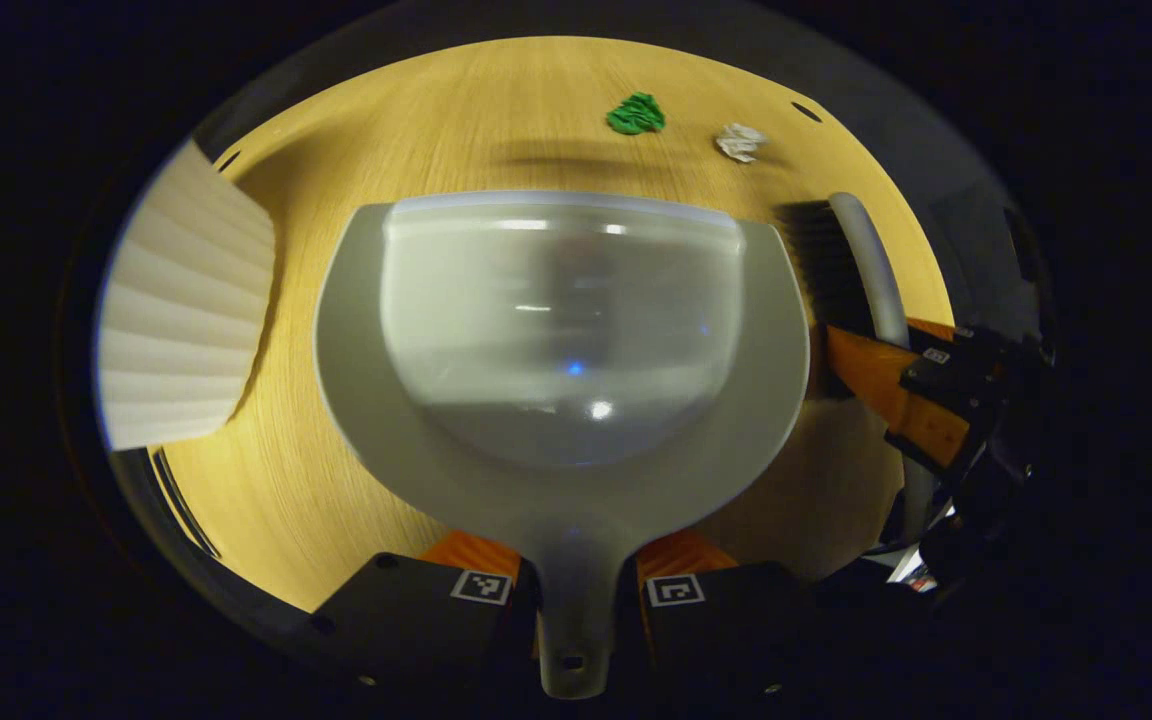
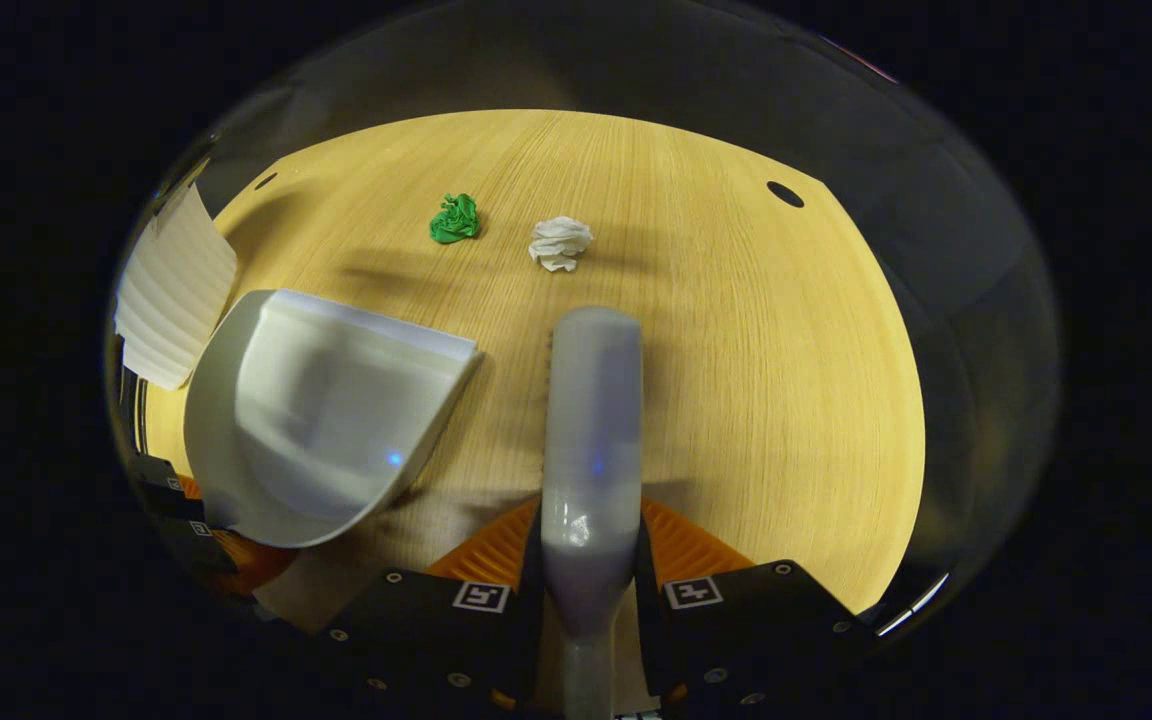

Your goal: Pick up the small broom and dustpan from the desktop, sweep the trash into the dustpan with the broom, and then empty the trash into the garbage bin.

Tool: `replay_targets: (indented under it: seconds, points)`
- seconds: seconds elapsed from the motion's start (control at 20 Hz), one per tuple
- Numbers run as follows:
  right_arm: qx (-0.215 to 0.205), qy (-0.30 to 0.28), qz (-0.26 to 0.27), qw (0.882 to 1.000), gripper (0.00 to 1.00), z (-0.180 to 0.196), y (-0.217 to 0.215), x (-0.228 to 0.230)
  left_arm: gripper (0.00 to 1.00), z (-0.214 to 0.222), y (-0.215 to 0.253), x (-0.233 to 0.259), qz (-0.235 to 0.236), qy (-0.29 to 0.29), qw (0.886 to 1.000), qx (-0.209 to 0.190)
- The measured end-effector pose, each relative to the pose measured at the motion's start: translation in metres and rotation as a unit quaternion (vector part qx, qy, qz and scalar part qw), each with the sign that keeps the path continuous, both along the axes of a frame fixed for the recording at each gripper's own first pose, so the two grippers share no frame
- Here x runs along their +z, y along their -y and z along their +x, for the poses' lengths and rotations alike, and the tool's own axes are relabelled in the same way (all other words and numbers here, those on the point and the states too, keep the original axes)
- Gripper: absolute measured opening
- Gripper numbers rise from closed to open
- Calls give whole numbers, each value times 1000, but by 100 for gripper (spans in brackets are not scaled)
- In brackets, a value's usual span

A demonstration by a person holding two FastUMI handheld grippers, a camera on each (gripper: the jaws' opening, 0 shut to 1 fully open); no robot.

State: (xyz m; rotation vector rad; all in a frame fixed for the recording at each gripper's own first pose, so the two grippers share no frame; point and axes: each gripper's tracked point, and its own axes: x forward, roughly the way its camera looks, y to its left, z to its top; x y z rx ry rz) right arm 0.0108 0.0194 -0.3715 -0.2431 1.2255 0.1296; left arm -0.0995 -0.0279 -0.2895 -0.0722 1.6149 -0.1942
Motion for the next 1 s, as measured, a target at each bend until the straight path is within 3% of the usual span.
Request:
replay_targets:
  seconds: [0.25, 0.45, 0.6, 0.8, 1.0]
  points:
    - [2, 16, -4, 1000, 37, 50, 26, 12, 32, 18, -22, 0, -11, 18, 995, -94]
    - [36, 5, 1, 999, 37, 92, 33, 15, 32, 35, -37, -6, -20, 12, 984, -178]
    - [88, 6, -10, 996, 37, 124, 29, 11, 32, 44, -55, -9, -15, 11, 973, -231]
    - [146, 0, -3, 989, 37, 165, 14, 16, 29, 61, -65, -12, -15, 17, 962, -271]
    - [231, -21, 7, 973, 37, 180, -13, 8, 32, 78, -61, -17, -34, 17, 967, -254]
